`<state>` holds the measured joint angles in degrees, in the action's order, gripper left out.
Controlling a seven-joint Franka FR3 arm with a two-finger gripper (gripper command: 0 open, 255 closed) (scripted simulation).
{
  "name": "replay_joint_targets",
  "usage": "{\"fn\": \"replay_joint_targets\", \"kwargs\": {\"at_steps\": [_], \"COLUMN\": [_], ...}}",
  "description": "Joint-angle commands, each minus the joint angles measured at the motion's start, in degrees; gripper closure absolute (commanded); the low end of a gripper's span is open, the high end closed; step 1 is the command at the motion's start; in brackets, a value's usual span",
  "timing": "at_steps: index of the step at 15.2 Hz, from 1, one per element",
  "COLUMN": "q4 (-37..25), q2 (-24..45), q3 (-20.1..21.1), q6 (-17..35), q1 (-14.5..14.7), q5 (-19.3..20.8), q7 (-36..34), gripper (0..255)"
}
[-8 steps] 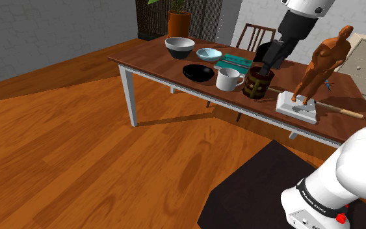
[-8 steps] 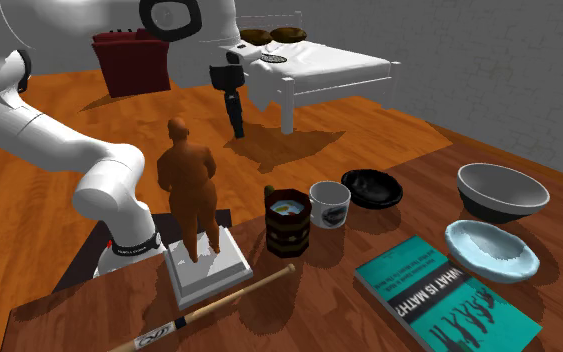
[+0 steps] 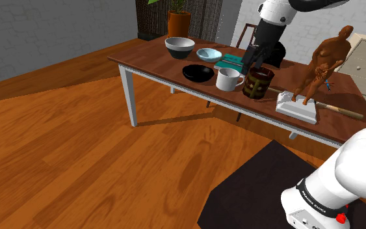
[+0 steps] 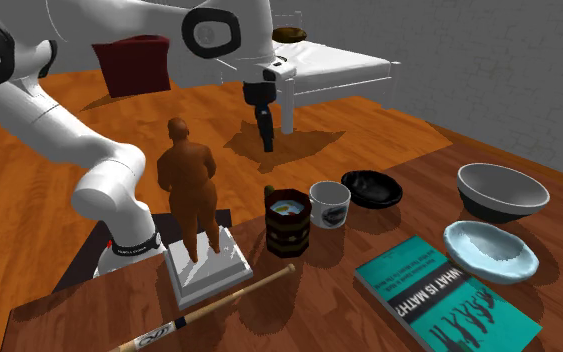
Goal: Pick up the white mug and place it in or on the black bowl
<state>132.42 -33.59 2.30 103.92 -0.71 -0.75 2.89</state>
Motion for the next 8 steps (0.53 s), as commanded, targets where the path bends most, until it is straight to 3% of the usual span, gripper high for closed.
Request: {"fn": "replay_joint_targets", "kwargs": {"at_steps": [1, 8], "q4": [-1.9, -10.4], "q2": [4.4, 19.9], "q3": [-0.3, -1.0], "q6": [2.1, 7.9], "q1": [-0.5, -2.1], "q5": [0.6, 2.6], "q7": [0.1, 0.0], "gripper": [0, 0]}}
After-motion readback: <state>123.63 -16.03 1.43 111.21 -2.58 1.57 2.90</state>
